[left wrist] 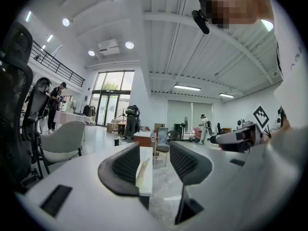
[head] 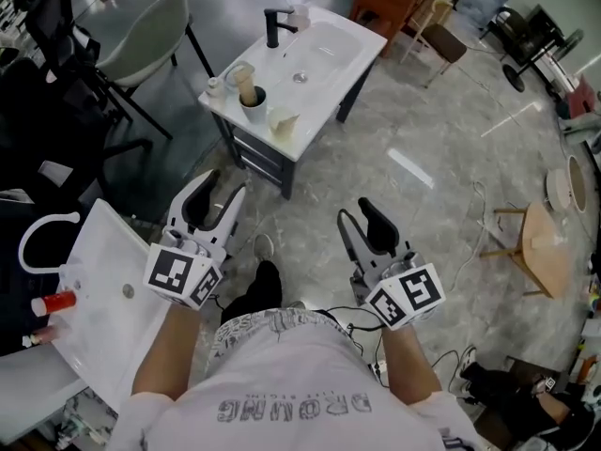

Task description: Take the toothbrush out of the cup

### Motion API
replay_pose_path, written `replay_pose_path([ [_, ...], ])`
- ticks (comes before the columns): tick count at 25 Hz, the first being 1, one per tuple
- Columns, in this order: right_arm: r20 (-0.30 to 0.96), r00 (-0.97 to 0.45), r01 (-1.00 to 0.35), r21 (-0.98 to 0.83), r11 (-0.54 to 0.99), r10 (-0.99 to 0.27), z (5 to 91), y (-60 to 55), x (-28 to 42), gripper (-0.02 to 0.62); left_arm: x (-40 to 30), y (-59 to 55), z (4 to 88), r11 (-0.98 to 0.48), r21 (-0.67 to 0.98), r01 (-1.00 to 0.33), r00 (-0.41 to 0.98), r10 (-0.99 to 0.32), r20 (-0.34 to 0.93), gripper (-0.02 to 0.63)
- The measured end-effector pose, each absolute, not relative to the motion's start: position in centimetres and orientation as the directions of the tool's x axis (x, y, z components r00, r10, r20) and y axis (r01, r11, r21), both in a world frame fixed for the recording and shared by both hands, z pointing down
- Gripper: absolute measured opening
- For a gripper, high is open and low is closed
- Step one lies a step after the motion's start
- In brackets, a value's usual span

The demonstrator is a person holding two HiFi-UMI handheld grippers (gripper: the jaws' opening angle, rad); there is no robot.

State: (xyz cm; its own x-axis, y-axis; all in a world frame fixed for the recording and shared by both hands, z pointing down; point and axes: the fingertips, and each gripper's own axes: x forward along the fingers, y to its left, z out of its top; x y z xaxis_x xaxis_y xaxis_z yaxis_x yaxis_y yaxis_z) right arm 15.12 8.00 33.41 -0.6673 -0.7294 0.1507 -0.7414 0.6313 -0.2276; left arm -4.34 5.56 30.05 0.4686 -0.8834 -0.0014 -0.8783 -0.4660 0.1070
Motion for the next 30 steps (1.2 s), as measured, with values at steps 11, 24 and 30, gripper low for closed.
replay_pose_path([
  [11, 0.192, -0.639, -0.767, -0.225, 0.601, -0.744, 33.3, -1.6, 11.1, 0.173, -8.5, -4.2, 30.7, -0.493, 0.124, -0.861, 0.498, -0.867, 0.011, 0.199],
  [24, 0.222, -0.607, -0.794, -0.214, 0.569, -0.763, 33.1, -8.9, 7.0, 0.166, -13.3, -10.7, 32.1, -0.507, 0.161, -0.847, 0.516, -0.857, 0.014, 0.199],
  [30, 0.233, -0.603, -0.797, -0.218, 0.564, -0.763, 33.4, -10.4, 6.9, 0.166, -13.6, -12.1, 32.5, -0.513, 0.164, -0.843, 0.522, -0.853, 0.017, 0.199],
])
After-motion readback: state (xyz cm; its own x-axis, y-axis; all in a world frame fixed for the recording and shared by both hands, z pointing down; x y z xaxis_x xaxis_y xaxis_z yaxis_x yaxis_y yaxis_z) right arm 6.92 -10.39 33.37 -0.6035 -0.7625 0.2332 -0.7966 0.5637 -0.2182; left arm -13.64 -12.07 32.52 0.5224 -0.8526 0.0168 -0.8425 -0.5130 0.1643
